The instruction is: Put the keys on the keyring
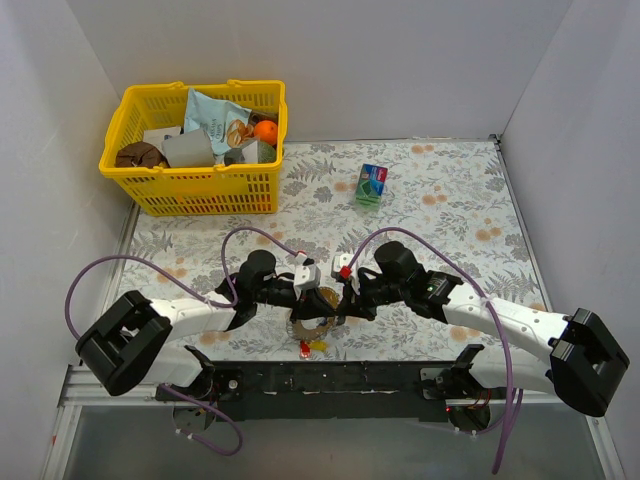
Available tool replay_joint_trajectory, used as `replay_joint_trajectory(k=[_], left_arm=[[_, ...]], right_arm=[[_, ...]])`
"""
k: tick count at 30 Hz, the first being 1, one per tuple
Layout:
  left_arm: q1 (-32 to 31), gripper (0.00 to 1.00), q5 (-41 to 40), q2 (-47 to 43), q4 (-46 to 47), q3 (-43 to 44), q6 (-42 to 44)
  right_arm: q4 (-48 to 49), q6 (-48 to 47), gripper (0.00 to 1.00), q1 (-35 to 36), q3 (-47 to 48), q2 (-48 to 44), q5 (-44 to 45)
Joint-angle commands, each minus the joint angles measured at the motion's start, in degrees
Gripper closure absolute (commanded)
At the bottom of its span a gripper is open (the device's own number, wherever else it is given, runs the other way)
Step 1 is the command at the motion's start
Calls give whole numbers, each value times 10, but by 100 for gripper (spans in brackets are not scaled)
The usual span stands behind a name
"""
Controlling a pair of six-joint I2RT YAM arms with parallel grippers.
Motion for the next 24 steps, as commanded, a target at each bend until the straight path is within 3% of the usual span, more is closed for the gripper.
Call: replay_joint_trajectory(k=[1, 7, 15, 24], left_arm=[[-5, 99, -7, 6, 37, 11, -13], [-6, 100, -18, -5, 87, -16, -37], [-6, 100, -40, -14, 165, -45, -80], [-7, 100, -42, -13, 308, -95, -137]], right_arm=[[25, -3, 99, -1, 16, -9, -16], [26, 3, 96, -1, 15, -16, -1], [66, 31, 57, -2, -13, -60, 37], [148, 87, 30, -20, -89, -154, 59]])
